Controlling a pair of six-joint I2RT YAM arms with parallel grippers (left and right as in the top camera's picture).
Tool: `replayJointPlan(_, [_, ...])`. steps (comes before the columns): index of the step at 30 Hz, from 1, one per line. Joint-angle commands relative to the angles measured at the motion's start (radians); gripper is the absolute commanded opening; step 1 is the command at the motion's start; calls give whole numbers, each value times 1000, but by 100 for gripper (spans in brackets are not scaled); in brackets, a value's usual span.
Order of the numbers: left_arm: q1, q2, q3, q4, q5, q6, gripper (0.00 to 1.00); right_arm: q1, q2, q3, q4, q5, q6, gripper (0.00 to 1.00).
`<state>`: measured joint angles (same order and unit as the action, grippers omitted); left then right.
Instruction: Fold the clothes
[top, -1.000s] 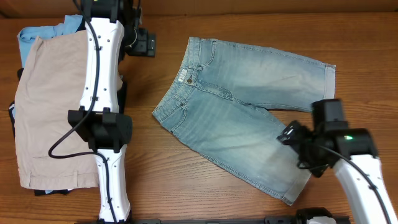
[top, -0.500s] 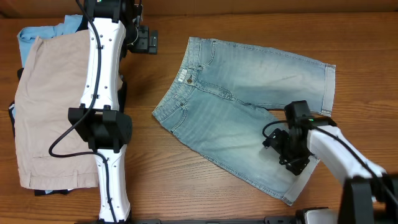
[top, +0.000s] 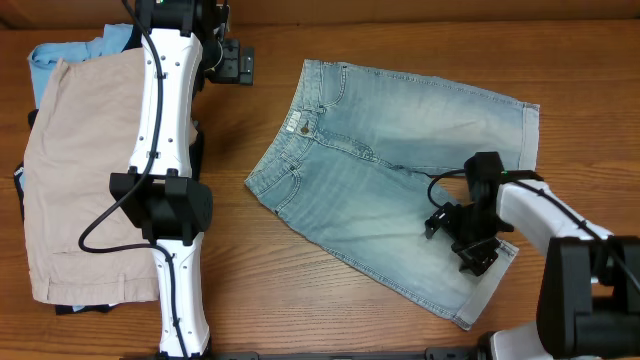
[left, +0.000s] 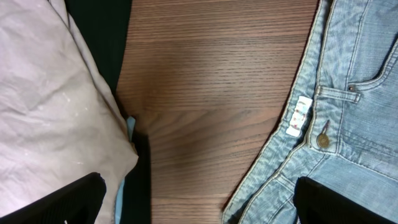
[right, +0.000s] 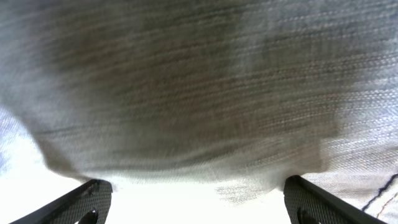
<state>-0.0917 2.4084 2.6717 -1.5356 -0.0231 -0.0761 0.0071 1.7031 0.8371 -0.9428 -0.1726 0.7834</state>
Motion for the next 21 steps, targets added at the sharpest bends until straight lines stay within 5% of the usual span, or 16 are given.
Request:
replayJointPlan(1, [-8, -7, -2, 3, -8, -14, 100, -95, 287, -97, 392, 172, -33, 92])
replayJointPlan(21, [-6, -7, -2, 23, 15, -13, 100, -232, 308, 117, 592, 316, -193, 92])
